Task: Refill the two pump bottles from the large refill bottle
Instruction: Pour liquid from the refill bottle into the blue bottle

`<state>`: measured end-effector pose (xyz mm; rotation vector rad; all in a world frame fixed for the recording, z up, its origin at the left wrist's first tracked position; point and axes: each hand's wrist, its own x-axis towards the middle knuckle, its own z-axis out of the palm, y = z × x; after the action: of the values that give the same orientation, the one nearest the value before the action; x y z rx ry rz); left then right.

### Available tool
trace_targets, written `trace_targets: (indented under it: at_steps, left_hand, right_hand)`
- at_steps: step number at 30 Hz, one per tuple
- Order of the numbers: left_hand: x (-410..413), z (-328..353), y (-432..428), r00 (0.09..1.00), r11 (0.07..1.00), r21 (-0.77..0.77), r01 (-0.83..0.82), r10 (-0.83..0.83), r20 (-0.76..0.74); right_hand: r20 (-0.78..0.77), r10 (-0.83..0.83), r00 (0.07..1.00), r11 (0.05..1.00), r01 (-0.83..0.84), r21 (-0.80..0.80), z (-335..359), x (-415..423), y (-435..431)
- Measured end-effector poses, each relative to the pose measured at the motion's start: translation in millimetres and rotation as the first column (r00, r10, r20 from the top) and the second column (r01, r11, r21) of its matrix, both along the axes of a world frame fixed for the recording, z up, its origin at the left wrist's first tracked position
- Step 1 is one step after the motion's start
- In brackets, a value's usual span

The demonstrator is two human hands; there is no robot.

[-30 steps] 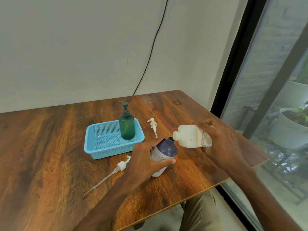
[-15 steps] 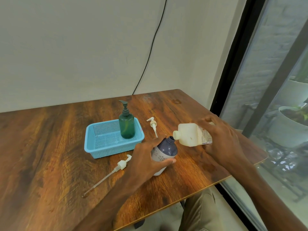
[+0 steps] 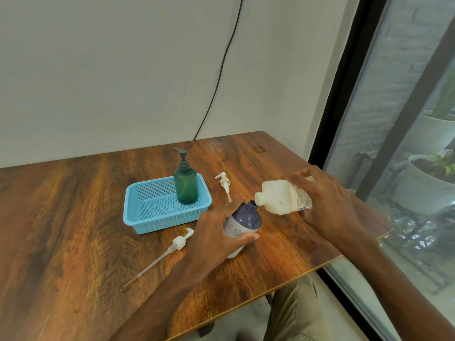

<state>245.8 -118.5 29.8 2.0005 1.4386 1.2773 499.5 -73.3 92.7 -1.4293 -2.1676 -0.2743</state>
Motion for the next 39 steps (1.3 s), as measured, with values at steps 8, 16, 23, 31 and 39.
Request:
trace_targets:
  at_steps: [8, 16, 23, 31, 39]
  left_hand:
    - [2.5, 3.9, -3.5, 1.0, 1.0, 0.019, 0.002, -0.003, 0.016]
    - [0.9, 0.4, -2.3, 1.0, 1.0, 0.02, -0.009, 0.009, 0.005]
    - [0.1, 0.6, -3.7, 1.0, 1.0, 0.01, 0.004, -0.004, 0.026]
    - [0.4, 1.6, -3.7, 1.0, 1.0, 0.02, 0.003, -0.004, 0.019]
    - [0.1, -0.6, -2.1, 1.0, 1.0, 0.008, 0.003, -0.004, 0.029]
  right_hand:
    - [0.033, 0.022, 0.999, 1.0, -0.023, 0.019, 1.3, 1.5, 4.2]
    - [0.045, 0.037, 0.998, 0.999, -0.038, 0.014, 2.0, 1.8, 7.3]
    - [0.04, 0.051, 0.998, 0.999, -0.051, 0.006, 4.4, -0.1, 7.2]
    - [0.049, 0.053, 0.997, 0.998, -0.054, 0.012, 4.0, 0.6, 8.3]
    - [0.048, 0.049, 0.998, 0.999, -0.049, -0.005, 6.9, -0.5, 6.1]
